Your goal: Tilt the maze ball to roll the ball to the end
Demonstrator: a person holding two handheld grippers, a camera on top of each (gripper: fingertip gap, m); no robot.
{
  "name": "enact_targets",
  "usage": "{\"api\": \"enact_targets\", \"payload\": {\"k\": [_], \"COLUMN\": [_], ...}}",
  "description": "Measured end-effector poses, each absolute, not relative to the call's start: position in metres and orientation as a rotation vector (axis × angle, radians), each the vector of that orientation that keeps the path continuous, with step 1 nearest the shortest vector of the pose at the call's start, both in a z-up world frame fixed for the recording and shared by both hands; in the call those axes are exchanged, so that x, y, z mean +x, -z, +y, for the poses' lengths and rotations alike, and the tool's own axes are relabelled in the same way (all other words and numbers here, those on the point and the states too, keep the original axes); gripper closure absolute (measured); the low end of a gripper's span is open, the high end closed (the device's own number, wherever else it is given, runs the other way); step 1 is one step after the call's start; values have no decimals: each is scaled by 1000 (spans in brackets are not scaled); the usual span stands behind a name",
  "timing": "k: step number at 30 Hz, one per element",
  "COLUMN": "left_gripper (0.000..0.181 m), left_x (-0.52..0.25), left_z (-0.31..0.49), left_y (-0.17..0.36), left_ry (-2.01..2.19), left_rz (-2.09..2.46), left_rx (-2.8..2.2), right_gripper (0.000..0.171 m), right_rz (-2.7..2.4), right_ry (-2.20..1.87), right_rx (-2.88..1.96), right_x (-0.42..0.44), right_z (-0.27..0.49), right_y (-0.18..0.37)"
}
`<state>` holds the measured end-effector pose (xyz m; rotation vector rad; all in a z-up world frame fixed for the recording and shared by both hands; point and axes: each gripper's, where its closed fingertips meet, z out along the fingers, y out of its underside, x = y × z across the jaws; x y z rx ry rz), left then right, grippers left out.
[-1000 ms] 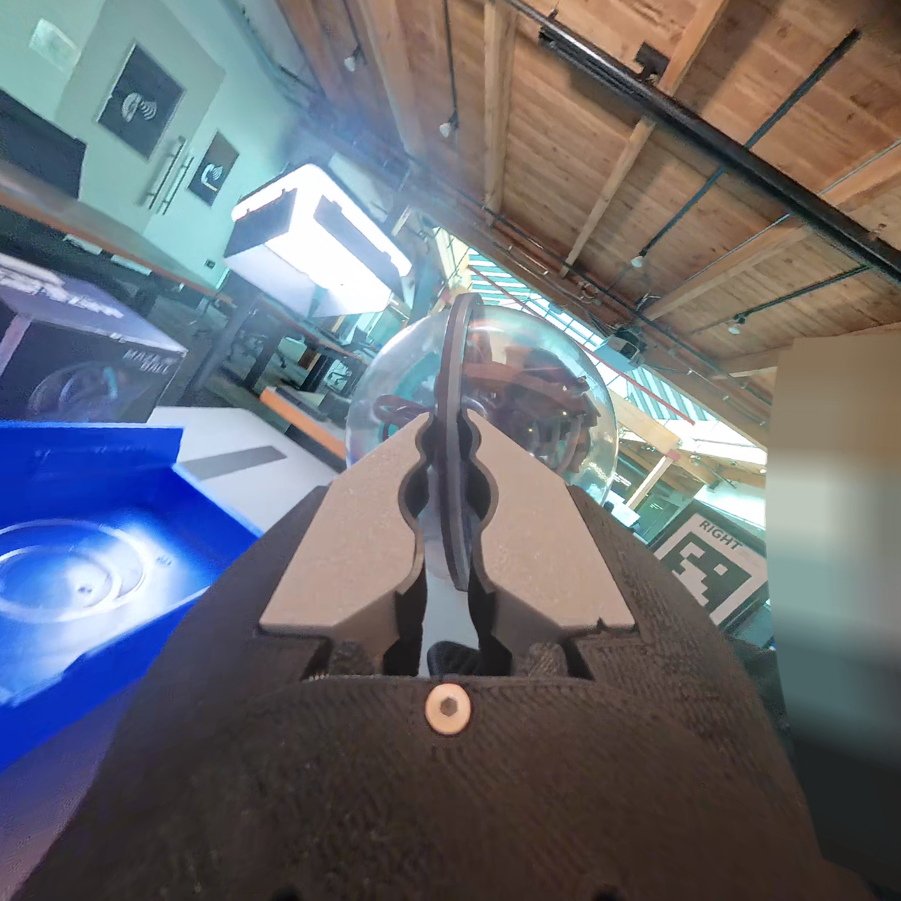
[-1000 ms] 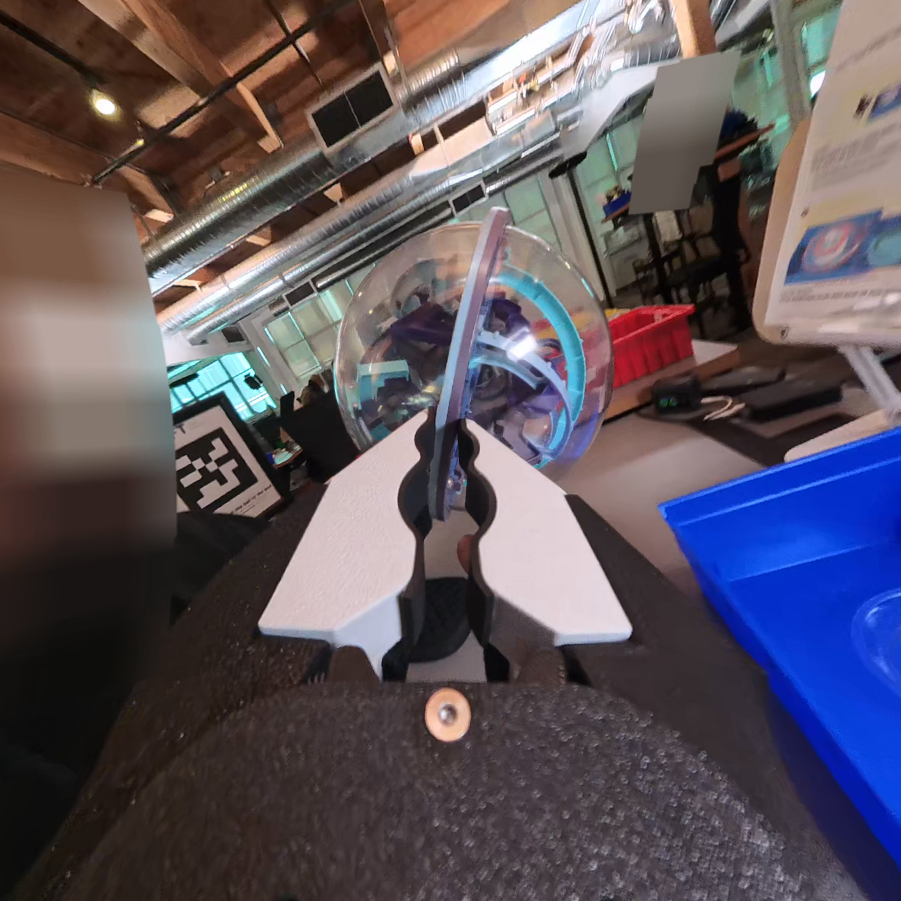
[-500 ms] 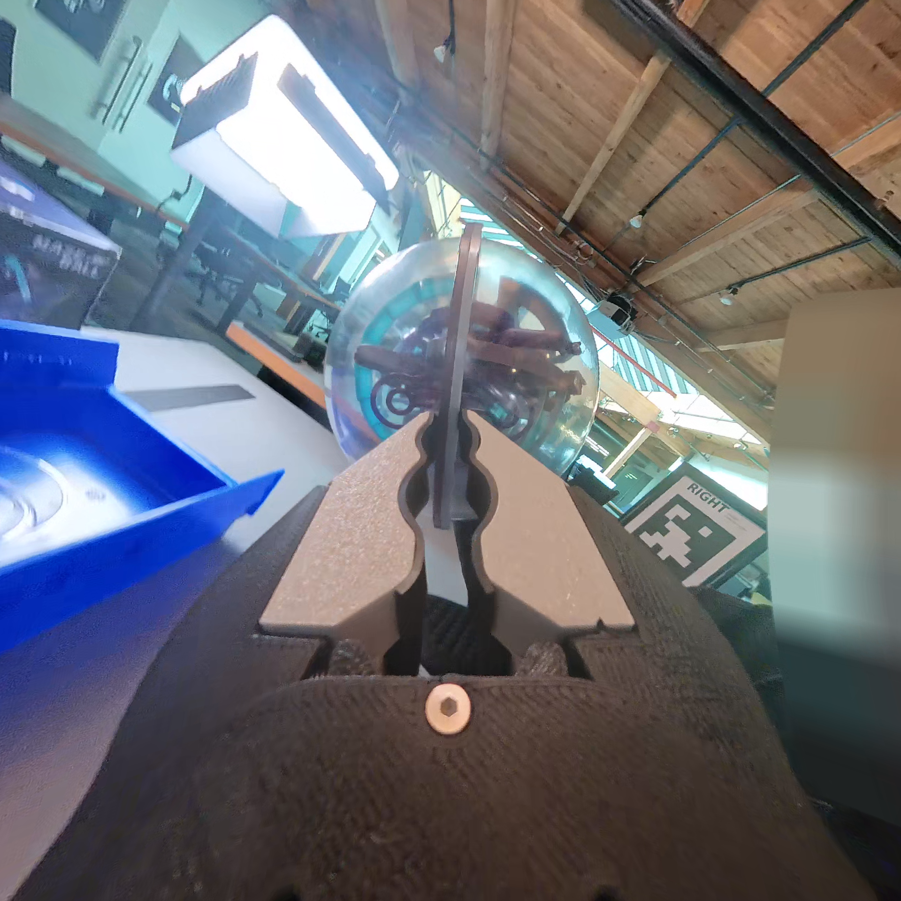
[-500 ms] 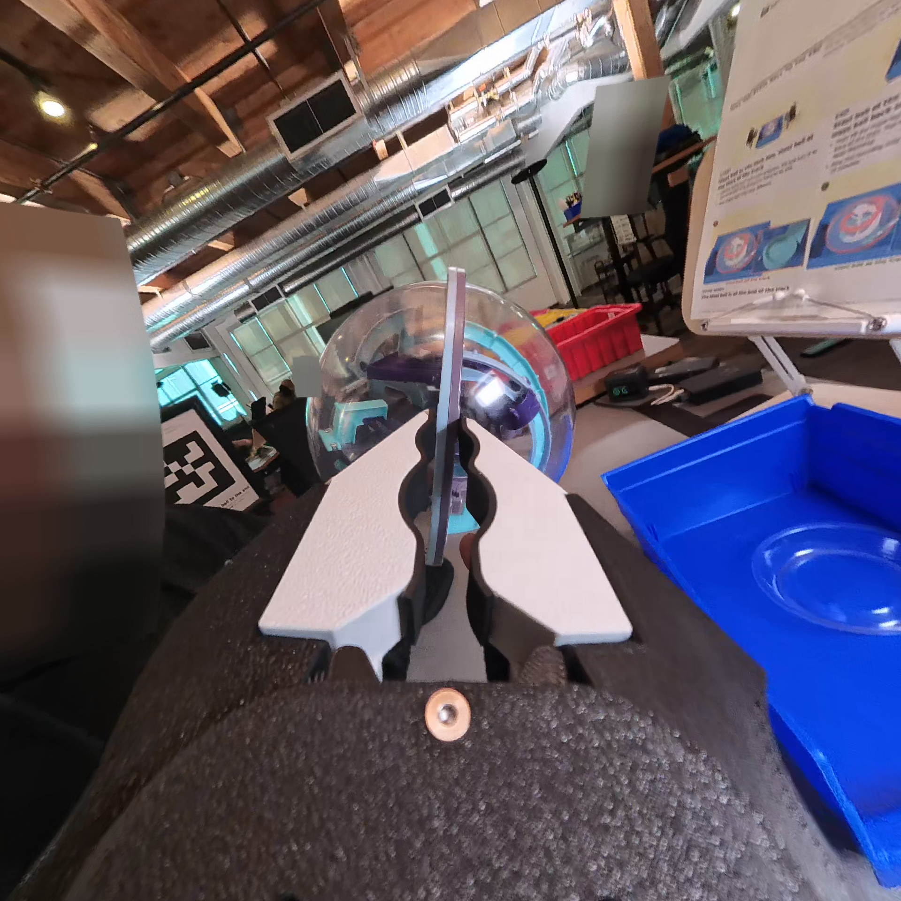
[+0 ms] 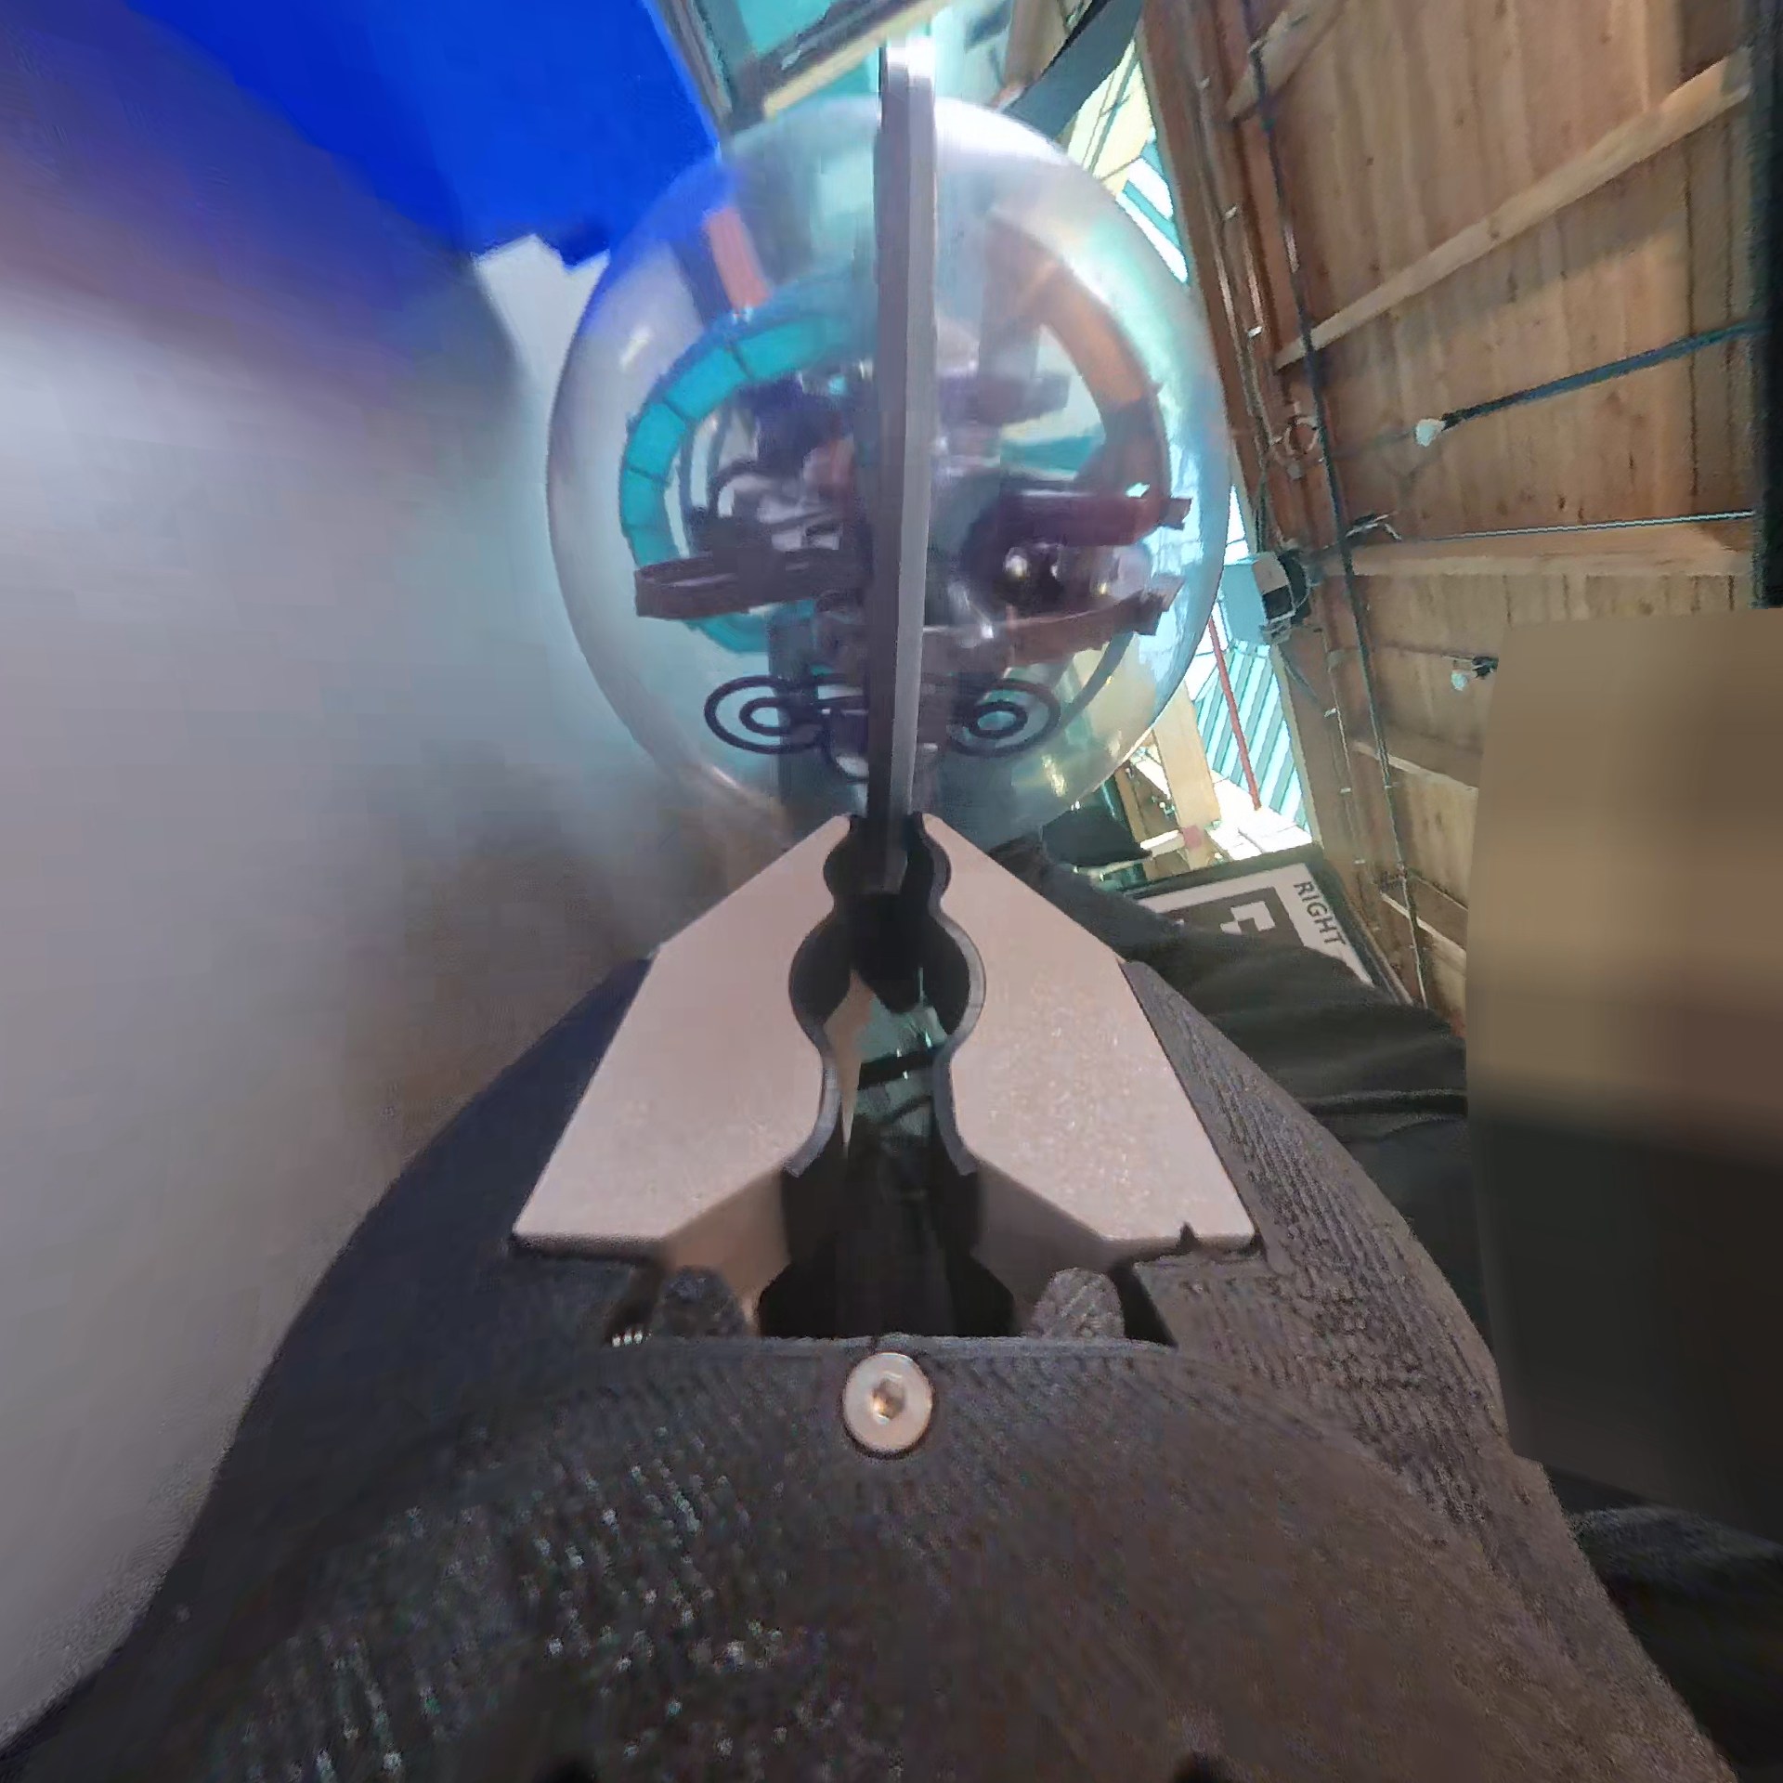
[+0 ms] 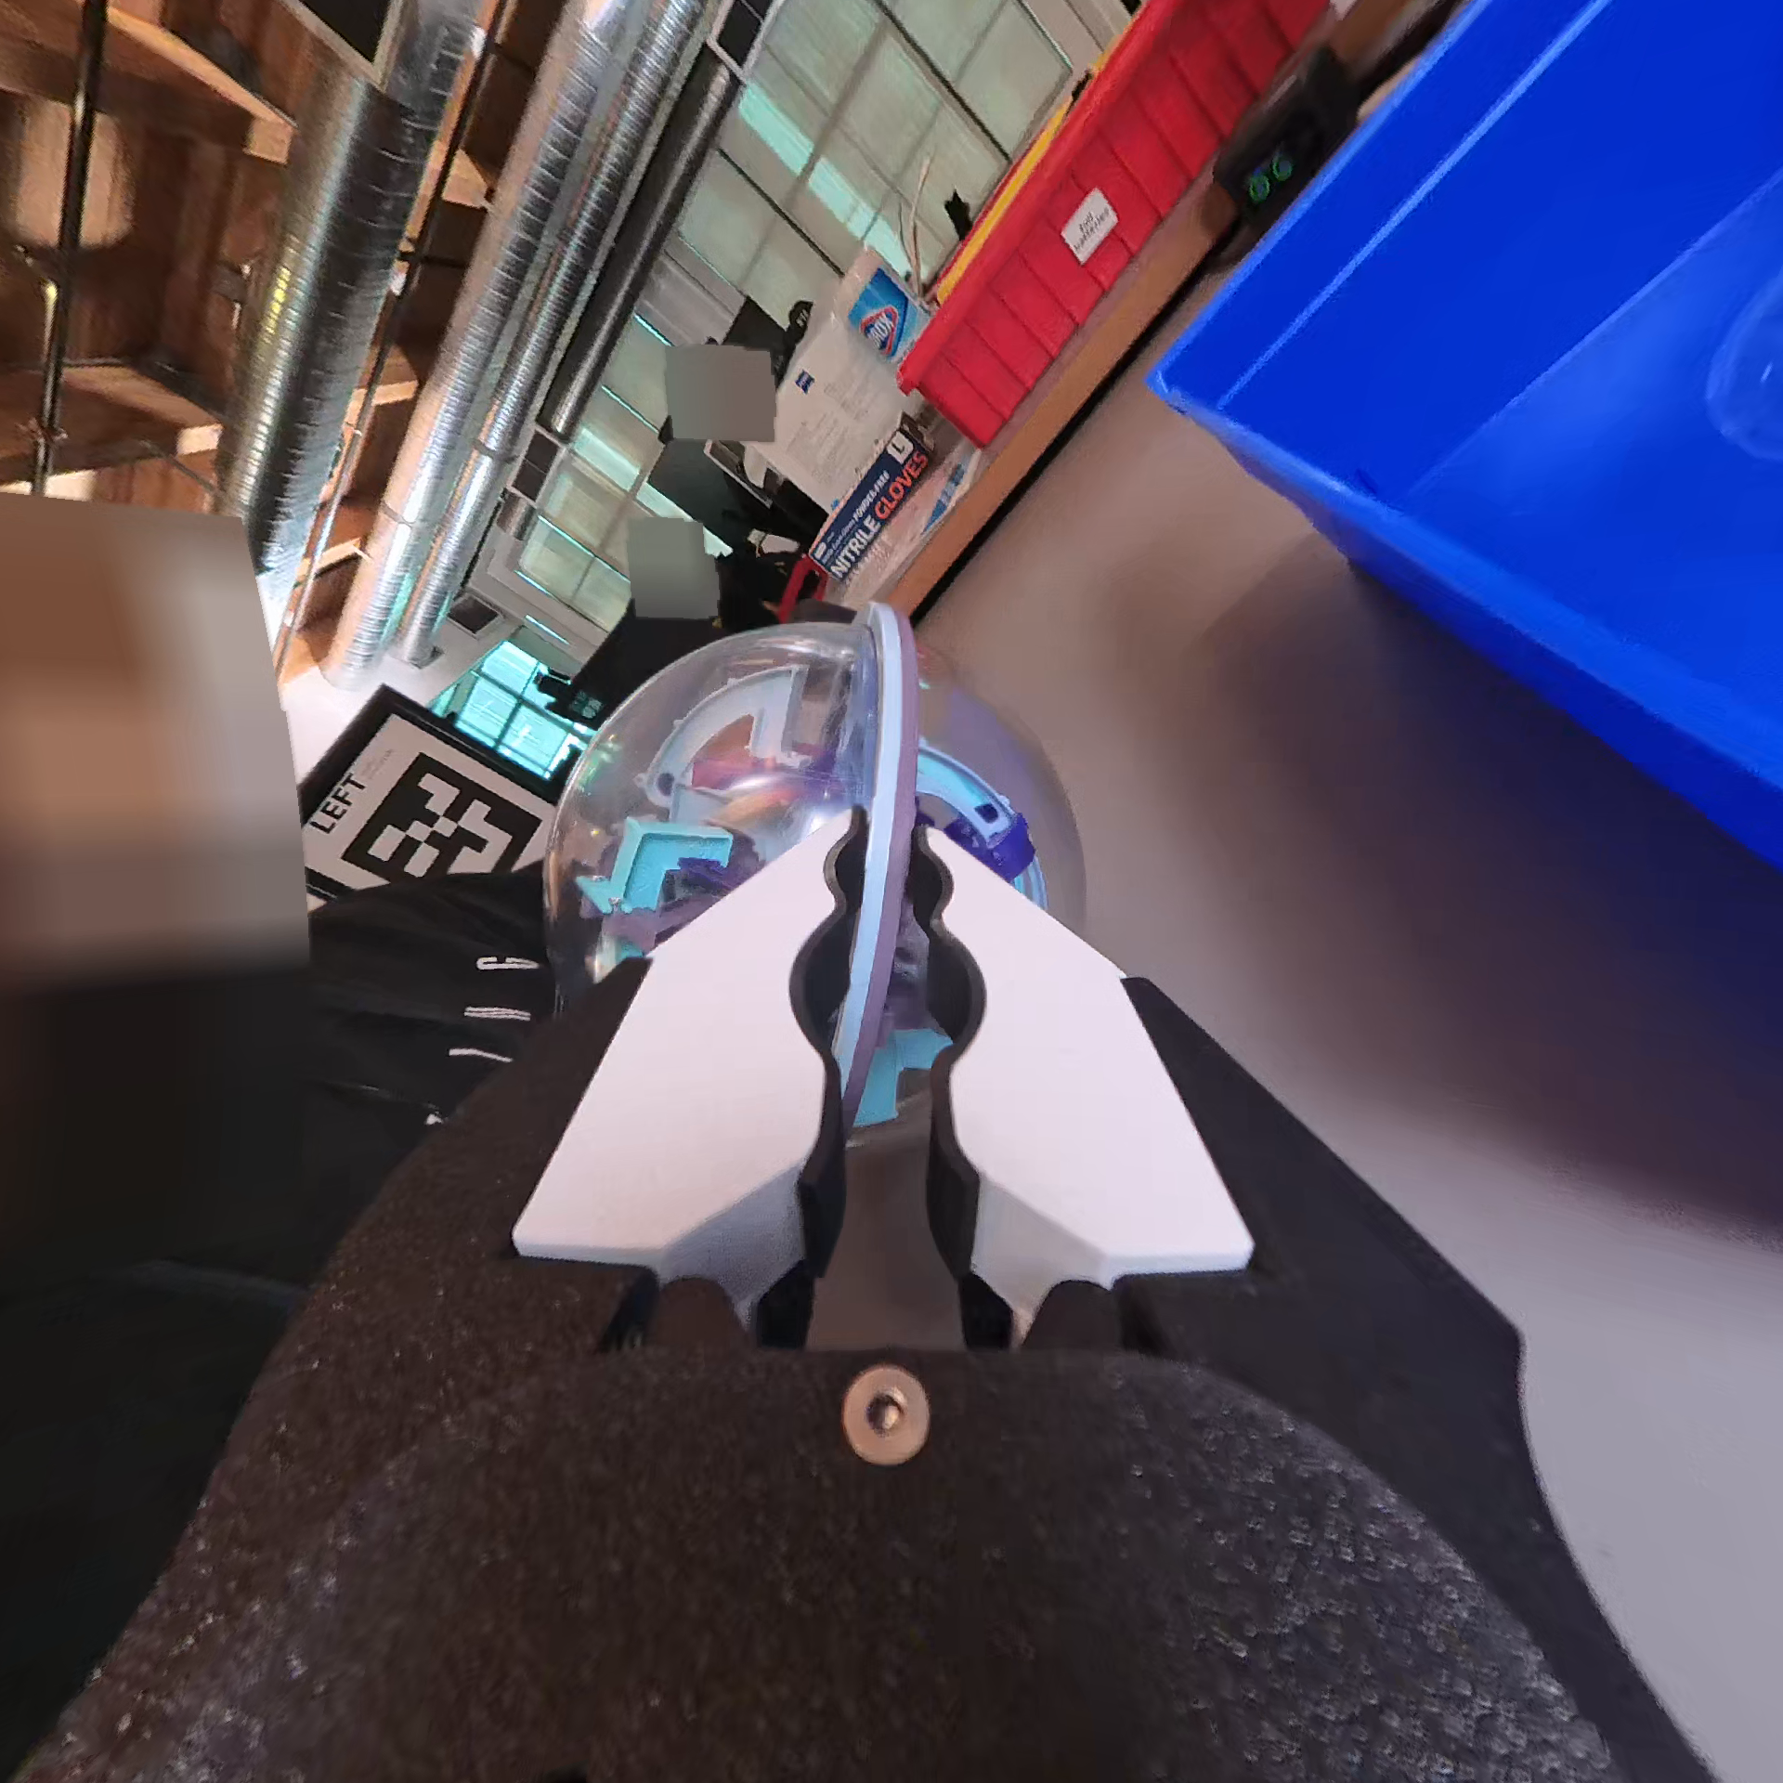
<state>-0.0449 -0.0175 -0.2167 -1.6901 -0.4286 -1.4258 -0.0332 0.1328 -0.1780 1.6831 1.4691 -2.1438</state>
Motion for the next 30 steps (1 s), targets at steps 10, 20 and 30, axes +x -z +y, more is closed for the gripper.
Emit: {"api": "enact_targets", "payload": {"k": [10,20,30], "left_gripper": [168,149,143], "left_x": [-13,-40,-112], "left_z": [-35,-48,16], "left_y": [242,222,193], "left_ry": [1468,1333,1223], "left_rz": [-386,-159,-136], "left_rx": [-1898,-1916,-1822], "right_gripper": [165,165,164], "right_rz": [1483,1533,1666], "right_ry": [2006,1992,1941], "right_rx": [1672,1604,1494], "right_x": [-44,-43,-58], "right_z": [120,116,102], "right_y": [215,217,209]}}
